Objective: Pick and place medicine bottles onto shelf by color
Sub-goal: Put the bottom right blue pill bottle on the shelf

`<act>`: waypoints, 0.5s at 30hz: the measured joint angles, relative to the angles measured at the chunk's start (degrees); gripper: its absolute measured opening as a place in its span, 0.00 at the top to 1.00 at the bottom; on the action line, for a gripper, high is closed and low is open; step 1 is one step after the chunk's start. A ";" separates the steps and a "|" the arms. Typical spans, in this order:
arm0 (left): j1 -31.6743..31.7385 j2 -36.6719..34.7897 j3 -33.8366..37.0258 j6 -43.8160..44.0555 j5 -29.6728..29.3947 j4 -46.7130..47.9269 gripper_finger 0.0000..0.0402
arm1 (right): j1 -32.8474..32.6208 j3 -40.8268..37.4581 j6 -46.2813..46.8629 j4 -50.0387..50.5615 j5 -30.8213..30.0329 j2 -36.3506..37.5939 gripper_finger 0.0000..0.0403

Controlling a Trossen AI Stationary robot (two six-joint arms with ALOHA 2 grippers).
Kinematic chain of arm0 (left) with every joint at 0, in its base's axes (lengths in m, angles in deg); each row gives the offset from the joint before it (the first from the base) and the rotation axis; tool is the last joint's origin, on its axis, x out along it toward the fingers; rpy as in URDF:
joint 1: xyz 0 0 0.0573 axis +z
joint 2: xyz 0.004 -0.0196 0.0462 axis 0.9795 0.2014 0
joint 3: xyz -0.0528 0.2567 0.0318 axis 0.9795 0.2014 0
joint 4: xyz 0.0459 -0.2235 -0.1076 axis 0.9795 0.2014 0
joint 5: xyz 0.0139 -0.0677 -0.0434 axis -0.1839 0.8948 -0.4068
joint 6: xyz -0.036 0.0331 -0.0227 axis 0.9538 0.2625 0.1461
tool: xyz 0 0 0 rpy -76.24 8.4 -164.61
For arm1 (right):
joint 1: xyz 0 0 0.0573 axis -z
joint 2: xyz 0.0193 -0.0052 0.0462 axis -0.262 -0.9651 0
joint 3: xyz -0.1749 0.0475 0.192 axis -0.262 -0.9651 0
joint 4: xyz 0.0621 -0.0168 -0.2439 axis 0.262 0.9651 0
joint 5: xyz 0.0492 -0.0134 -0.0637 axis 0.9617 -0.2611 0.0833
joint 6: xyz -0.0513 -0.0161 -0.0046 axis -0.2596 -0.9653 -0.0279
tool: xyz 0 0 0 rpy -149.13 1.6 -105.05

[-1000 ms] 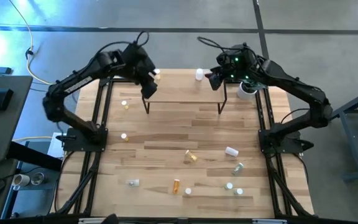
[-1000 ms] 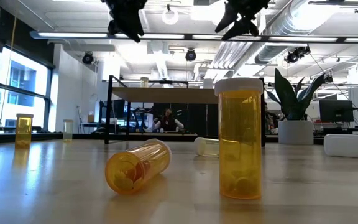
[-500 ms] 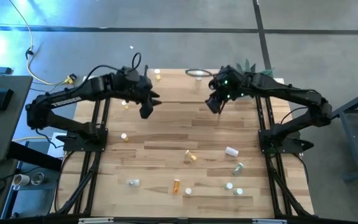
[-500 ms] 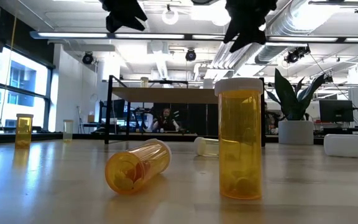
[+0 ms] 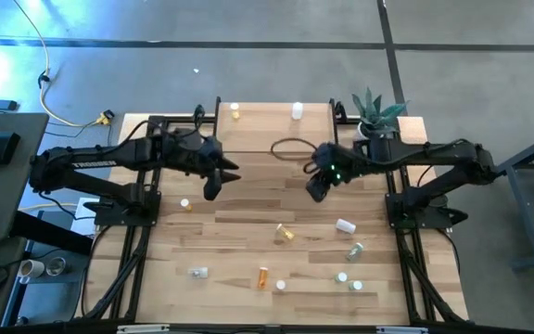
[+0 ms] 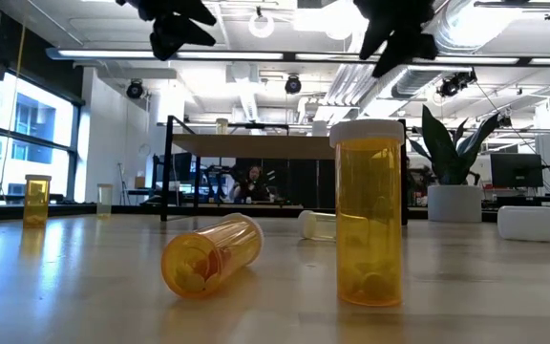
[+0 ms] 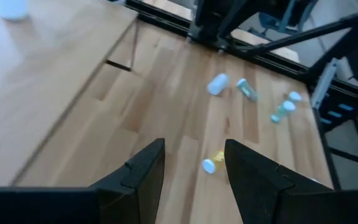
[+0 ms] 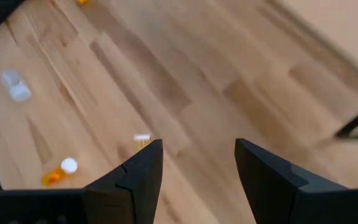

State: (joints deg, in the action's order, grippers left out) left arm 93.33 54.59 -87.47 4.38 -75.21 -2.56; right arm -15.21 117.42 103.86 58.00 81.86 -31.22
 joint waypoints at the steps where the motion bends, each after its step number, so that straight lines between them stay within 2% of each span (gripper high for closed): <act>1: -0.68 -0.14 0.57 0.07 0.00 -1.11 0.61 | -1.47 0.00 1.63 0.88 -0.79 0.00 0.53; 9: -5.21 0.06 2.16 0.15 0.01 -3.63 0.61 | -12.97 0.00 14.97 6.94 -2.65 0.00 0.53; 15: -7.34 0.12 2.16 0.97 0.02 -3.50 0.61 | -20.67 0.00 22.92 10.48 0.14 0.00 0.53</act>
State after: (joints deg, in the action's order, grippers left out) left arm 85.99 54.70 -85.31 5.35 -75.19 -6.06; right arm -35.88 117.42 126.78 68.48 82.00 -31.22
